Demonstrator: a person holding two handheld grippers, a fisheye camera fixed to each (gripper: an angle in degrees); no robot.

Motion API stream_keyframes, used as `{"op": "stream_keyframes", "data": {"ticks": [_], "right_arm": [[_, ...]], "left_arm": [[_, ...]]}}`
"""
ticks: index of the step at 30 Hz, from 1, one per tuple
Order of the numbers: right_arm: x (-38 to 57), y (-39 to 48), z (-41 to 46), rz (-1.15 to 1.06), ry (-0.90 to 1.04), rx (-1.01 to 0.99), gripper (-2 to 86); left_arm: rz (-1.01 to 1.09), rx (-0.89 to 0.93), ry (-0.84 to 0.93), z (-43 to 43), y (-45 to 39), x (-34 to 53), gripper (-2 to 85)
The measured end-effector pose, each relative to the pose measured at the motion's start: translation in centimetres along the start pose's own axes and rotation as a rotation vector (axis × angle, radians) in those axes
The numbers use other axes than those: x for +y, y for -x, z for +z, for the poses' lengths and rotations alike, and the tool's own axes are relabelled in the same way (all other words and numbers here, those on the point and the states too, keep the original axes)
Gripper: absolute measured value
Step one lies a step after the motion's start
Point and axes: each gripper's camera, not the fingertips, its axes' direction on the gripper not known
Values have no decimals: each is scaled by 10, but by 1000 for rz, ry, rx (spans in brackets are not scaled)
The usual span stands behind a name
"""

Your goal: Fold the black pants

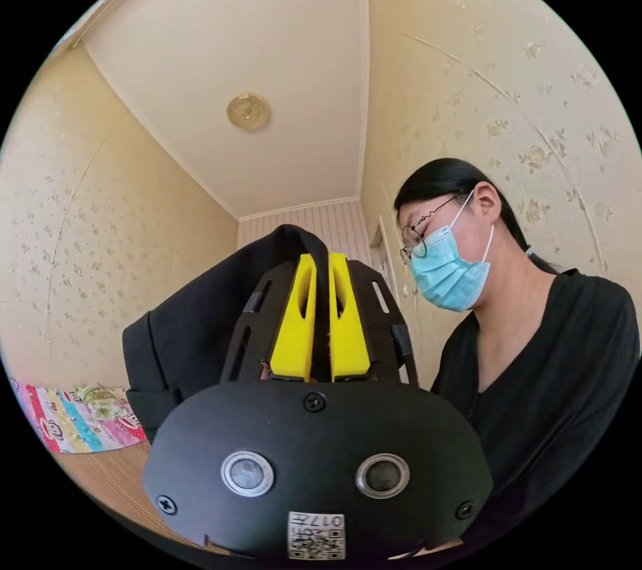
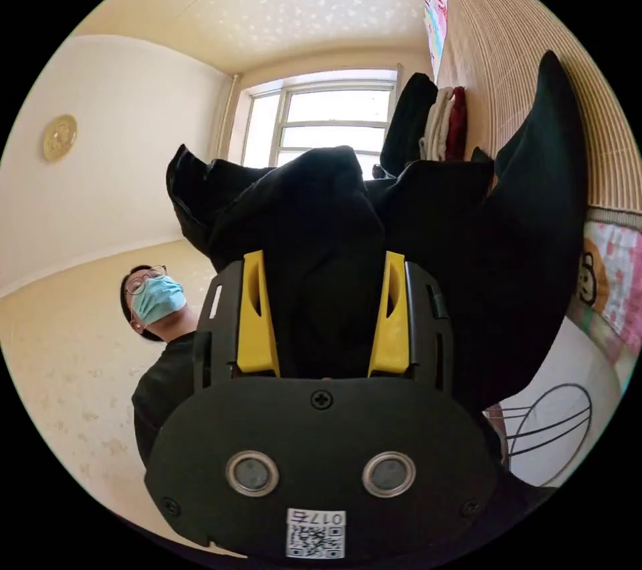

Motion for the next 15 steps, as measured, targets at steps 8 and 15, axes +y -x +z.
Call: {"op": "stream_keyframes", "data": {"ticks": [8, 15], "right_arm": [[-16, -14, 98, -71, 256, -246, 226], [-1, 118, 41, -553, -58, -145, 42]], "left_arm": [[-139, 198, -175, 1, 30, 0, 8], [-148, 204, -229, -18, 35, -28, 7]]}}
